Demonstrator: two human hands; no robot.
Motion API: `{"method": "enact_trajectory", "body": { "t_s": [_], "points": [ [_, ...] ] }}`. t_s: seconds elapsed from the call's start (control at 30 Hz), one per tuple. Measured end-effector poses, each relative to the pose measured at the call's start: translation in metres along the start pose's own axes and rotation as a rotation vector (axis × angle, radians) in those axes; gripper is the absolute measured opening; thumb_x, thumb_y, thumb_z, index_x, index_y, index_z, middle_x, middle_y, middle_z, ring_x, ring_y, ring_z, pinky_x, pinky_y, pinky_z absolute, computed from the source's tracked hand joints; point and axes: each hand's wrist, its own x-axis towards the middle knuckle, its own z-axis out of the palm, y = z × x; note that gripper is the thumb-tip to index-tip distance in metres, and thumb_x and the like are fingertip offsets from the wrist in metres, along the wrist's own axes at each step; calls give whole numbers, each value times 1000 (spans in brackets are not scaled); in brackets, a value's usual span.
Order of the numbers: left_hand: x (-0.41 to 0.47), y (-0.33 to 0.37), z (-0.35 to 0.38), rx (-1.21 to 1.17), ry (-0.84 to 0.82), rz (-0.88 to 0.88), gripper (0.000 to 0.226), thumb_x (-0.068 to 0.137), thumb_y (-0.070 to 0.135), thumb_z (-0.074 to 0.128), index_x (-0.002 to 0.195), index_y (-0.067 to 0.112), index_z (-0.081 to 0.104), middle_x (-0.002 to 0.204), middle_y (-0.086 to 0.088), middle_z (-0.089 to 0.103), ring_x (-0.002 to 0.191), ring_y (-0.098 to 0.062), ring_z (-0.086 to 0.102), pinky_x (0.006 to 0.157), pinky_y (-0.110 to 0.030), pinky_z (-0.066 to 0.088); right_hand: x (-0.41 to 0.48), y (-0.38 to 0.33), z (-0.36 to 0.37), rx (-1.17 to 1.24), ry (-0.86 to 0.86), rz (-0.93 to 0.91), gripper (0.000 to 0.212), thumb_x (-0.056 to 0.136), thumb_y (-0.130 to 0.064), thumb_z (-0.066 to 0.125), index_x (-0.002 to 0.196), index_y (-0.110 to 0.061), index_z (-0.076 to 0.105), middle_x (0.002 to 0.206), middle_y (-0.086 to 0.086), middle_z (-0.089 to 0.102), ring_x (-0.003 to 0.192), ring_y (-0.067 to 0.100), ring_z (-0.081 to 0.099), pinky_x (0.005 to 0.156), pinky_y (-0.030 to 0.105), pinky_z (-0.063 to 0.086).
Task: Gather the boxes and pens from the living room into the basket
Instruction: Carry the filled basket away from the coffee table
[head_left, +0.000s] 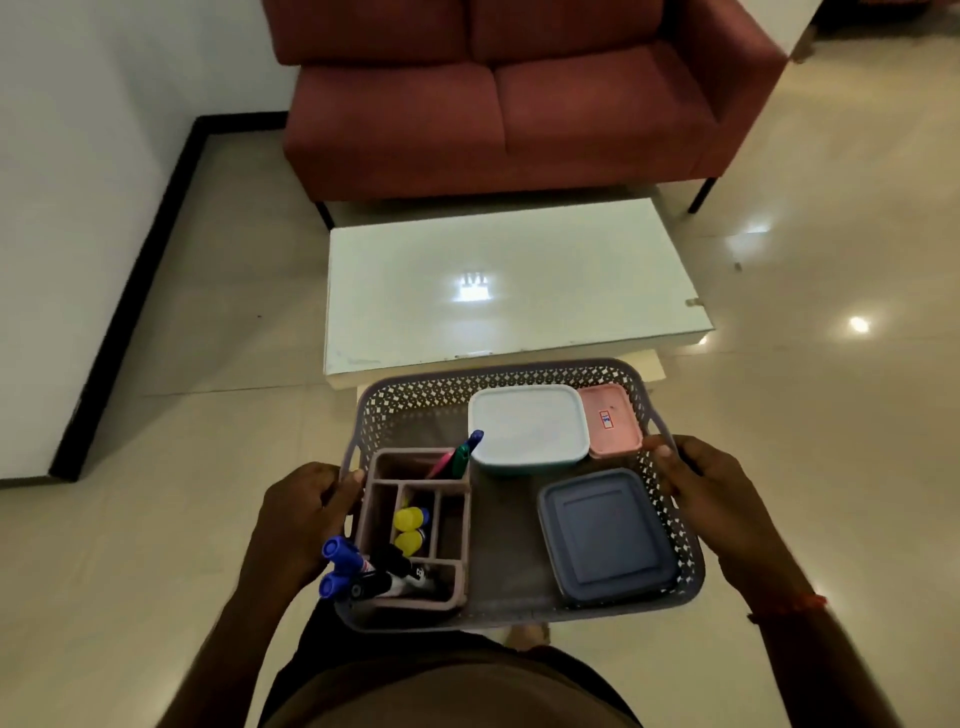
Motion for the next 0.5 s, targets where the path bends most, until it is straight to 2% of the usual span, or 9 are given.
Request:
{"method": "enact_trajectory", "body": {
  "t_s": [0.07,0.2,0.3,0.37,0.43,0.47,0.5],
  "points": [
    [4,4,0,-49,26,-34,32,99,33,58,71,20,66,75,-2,66,70,-21,66,68,-39,51,16,-8,-2,-9,-61,-34,18,100,-32,52,98,-33,70,84,-17,72,81,8,66,70,29,47],
    [26,5,-2,-40,68,-58,30,96,35,59,67,27,63,71,6,64,61,-5,63,55,-15,38,45,-24,6,-73,-109,-111,23,101,-26,50,100,-40,68,95,-18,71,87,-3,64,73,28,46],
    [53,-2,-6,-54,81,-70,34,98,31,60,65,24,64,67,3,66,63,-10,64,58,-25,43,64,-35,22,-186,-95,-198,32,100,-15,51,100,-45,63,108,-10,65,106,2,57,88,28,45],
    [74,-8,-12,-91,92,-105,37,99,31,59,64,21,66,64,1,68,64,-18,67,63,-34,50,77,-42,32,-259,-83,-168,28,99,-18,53,111,-43,58,134,1,48,131,15,41,103,32,36],
    [95,-14,-21,-147,110,-159,40,99,33,59,63,18,69,59,0,69,60,-19,68,63,-35,51,85,-49,44,-260,-160,-103,34,98,-28,55,127,-45,52,154,-5,27,144,16,25,108,34,31],
    [105,-17,-25,-167,119,-182,42,98,34,60,62,16,70,56,-1,68,58,-20,67,61,-33,50,88,-52,50,-223,-221,-93,42,97,-32,55,134,-47,46,157,-10,25,145,13,25,111,36,31],
    [116,-19,-30,-181,122,-197,43,98,34,60,61,14,71,55,-2,68,57,-22,67,61,-33,49,90,-55,57,-145,-282,-76,49,98,-31,55,139,-50,39,156,-13,29,143,10,32,111,40,37]
  ]
}}
